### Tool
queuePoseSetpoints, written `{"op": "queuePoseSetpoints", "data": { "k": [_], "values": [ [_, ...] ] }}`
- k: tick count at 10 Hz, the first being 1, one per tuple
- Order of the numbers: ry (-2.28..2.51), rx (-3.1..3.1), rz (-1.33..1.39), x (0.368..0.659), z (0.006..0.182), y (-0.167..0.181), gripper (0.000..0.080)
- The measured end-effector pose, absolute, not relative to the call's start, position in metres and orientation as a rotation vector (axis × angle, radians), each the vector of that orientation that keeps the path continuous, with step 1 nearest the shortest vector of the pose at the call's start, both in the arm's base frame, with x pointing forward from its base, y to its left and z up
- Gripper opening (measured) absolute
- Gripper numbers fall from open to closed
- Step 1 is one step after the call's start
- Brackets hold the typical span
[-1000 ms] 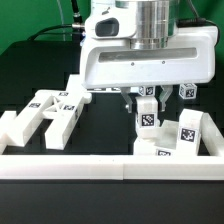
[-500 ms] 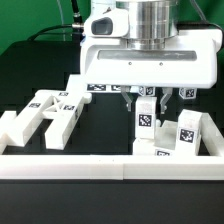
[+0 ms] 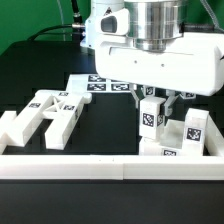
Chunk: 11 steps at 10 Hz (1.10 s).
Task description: Assemble chair
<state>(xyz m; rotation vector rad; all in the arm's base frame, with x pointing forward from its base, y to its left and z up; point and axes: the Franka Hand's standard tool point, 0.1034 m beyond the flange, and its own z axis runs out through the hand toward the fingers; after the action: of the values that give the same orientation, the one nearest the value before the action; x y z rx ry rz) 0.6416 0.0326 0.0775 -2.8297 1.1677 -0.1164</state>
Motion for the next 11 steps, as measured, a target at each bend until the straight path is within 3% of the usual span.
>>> {"op": "queuePoseSetpoints", "data": {
  "k": [6,9,10,11],
  "values": [
    [1.813,-2.428,-0.063,0.641,0.077,0.049,0.0290],
    [1.747,-2.479,-0.064,0.640,0.076,0.049,0.0291],
    [1.707,-2.512,-0.056,0.639,0.076,0.046,0.0506],
    [1.653,-2.551,-0.061,0.639,0.076,0.044,0.0506]
  ]
}}
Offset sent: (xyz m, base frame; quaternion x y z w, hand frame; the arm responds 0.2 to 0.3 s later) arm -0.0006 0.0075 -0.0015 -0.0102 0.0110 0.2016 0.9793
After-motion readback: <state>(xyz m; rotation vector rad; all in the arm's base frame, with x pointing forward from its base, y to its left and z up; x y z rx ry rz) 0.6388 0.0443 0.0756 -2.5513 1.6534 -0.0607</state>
